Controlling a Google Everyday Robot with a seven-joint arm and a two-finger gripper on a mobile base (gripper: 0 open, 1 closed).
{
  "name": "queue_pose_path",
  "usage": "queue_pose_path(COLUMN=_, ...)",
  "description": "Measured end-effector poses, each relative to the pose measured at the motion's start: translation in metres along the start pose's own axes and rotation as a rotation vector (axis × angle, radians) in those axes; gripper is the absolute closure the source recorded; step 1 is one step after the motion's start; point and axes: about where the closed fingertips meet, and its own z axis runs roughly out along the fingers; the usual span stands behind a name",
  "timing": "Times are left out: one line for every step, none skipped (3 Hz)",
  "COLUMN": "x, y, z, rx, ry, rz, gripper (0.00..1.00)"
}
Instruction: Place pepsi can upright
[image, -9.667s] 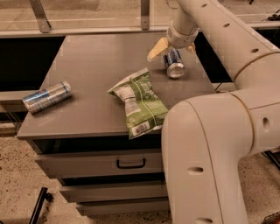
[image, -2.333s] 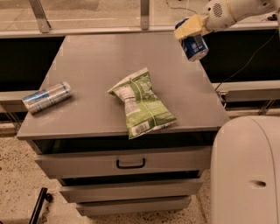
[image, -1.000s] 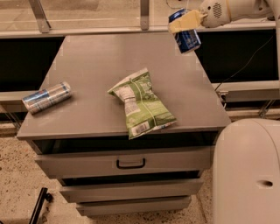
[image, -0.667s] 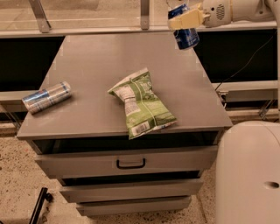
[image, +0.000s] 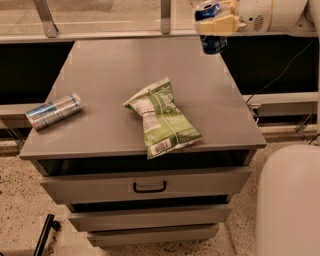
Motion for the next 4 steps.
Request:
queue_pose_path(x=0.008, y=0.0, z=-0.001, rx=0.014, ry=-0.031, rz=-0.044, gripper=1.0)
queue_pose_path(x=0.008, y=0.0, z=-0.001, rx=0.014, ry=-0.031, rz=-0.043, gripper=1.0)
queue_pose_path(x=0.01, y=0.003, z=-0.003, rx=0.009, ry=-0.078, rz=-0.03, gripper=1.0)
queue_pose_path(x=0.007, y=0.021, z=-0.013, rx=-0.012, ry=-0.141, rz=-0.02, gripper=1.0)
